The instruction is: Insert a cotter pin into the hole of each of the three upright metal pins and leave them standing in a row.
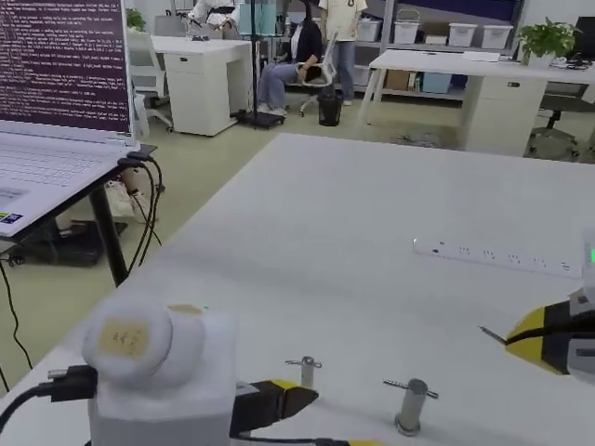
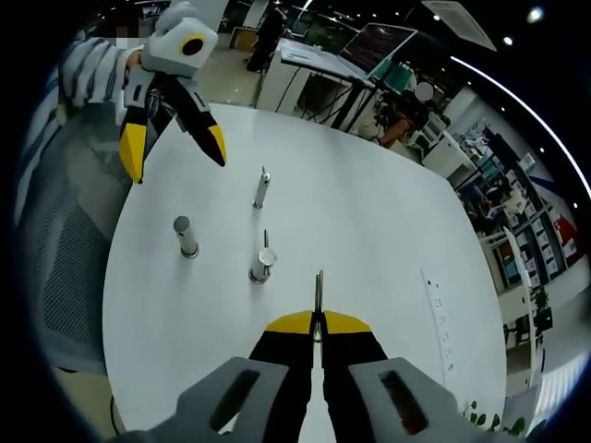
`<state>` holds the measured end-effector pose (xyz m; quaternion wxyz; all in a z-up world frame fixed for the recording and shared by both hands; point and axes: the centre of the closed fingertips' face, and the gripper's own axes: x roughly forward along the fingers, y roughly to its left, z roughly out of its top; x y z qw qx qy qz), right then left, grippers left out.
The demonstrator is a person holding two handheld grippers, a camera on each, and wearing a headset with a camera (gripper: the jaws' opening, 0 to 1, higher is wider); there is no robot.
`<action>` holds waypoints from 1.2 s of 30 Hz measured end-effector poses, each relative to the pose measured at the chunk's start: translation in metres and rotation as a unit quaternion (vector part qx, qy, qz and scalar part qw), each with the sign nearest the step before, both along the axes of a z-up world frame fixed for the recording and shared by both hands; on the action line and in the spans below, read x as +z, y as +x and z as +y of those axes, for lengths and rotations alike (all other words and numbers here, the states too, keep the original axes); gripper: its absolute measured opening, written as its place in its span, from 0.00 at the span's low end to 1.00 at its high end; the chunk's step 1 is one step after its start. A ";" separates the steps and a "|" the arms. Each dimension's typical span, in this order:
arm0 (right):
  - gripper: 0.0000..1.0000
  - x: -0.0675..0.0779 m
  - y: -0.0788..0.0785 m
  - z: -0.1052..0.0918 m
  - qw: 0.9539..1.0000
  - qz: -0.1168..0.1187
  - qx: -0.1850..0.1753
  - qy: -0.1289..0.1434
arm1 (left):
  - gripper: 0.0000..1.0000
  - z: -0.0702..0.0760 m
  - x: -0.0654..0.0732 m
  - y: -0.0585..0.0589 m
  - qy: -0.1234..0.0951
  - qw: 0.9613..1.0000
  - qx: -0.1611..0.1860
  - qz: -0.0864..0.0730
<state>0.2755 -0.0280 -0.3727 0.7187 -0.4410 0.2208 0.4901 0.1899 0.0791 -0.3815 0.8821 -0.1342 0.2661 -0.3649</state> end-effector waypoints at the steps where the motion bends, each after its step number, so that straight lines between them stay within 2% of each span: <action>1: 0.00 0.000 -0.002 0.002 1.000 -0.002 0.003 0.002 | 0.59 -0.001 0.001 0.001 -0.003 1.000 0.001 0.000; 10: 0.00 -0.001 -0.024 0.022 0.999 -0.016 0.031 0.013 | 0.50 -0.007 0.006 0.013 -0.024 1.000 0.005 0.004; 13: 0.00 0.000 -0.030 0.029 0.999 -0.017 0.037 0.020 | 0.47 -0.009 0.008 0.018 -0.028 1.000 0.008 -0.004; 18: 0.00 0.000 -0.039 0.036 0.998 -0.026 0.048 0.023 | 0.43 -0.013 0.010 0.021 -0.039 0.999 0.010 -0.006; 24: 0.00 -0.002 -0.048 0.045 0.997 -0.034 0.058 0.029 | 0.35 -0.021 0.012 0.020 -0.050 0.999 0.001 -0.003; 27: 0.00 -0.003 -0.054 0.050 0.997 -0.034 0.067 0.030 | 0.27 -0.024 0.014 0.019 -0.059 0.998 -0.005 -0.003; 33: 0.00 -0.007 -0.064 0.058 0.993 -0.062 0.099 0.004 | 0.19 -0.029 0.016 0.018 -0.072 0.997 -0.008 0.002; 36: 0.00 -0.009 -0.070 0.063 0.993 -0.059 0.106 0.004 | 0.15 -0.031 0.013 0.017 -0.069 0.997 -0.013 0.006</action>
